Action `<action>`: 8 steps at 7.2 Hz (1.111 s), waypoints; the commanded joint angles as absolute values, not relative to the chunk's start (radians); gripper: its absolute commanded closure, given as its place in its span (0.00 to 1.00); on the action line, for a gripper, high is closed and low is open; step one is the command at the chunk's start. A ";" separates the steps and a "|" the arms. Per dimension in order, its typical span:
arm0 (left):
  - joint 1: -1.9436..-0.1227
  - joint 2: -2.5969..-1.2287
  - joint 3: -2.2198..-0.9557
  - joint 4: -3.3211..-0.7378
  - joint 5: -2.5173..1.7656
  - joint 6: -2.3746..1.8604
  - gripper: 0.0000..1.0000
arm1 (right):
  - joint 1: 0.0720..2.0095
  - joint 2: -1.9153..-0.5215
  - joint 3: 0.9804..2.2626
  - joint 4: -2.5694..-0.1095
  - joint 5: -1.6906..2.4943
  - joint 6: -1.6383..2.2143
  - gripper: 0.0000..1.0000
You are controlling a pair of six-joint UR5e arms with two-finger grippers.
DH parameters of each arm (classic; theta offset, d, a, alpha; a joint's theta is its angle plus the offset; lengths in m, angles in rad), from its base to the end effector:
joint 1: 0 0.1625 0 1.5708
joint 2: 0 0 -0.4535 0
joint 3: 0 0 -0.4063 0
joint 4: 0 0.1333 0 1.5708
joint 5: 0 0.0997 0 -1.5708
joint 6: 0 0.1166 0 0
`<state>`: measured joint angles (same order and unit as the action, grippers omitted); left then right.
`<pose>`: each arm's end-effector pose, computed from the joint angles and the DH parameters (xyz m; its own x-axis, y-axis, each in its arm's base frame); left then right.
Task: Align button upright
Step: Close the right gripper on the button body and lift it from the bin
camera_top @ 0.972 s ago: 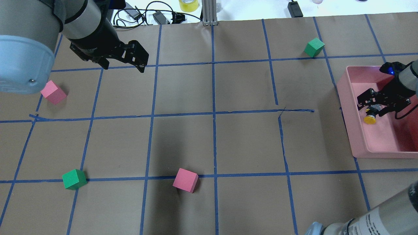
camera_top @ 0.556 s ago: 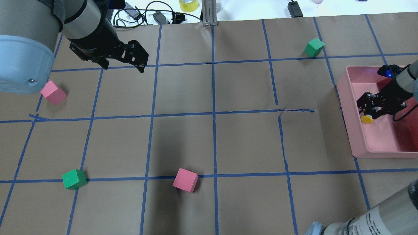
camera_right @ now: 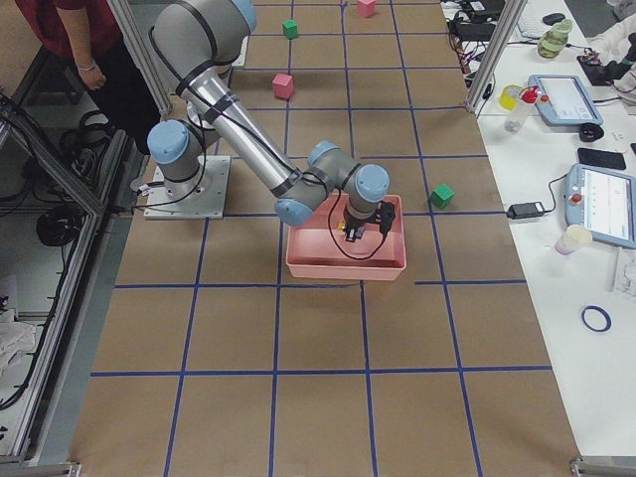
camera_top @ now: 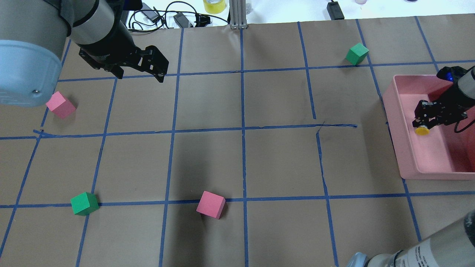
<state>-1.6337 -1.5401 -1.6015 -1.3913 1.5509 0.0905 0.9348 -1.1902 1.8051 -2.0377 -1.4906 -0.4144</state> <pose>-0.1675 -0.5018 0.5189 -0.9879 0.1549 0.0034 0.1518 0.9720 -0.1796 -0.2308 -0.5528 0.2195 -0.9641 0.2303 -0.1319 0.2177 0.9706 0.1031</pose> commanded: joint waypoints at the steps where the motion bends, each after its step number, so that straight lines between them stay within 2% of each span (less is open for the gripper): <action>1: -1.634 -1.540 -1.601 -1.391 1.551 0.091 0.00 | 0.942 -1.258 1.787 -1.970 -1.537 -0.411 1.00; 5: -1.634 -1.540 -1.601 -1.391 1.552 0.091 0.00 | 1.055 -1.288 1.628 -1.813 -1.563 -0.407 1.00; 8: -1.634 -1.540 -1.601 -1.391 1.552 0.091 0.00 | 1.280 -1.304 1.621 -1.809 -1.546 -0.197 1.00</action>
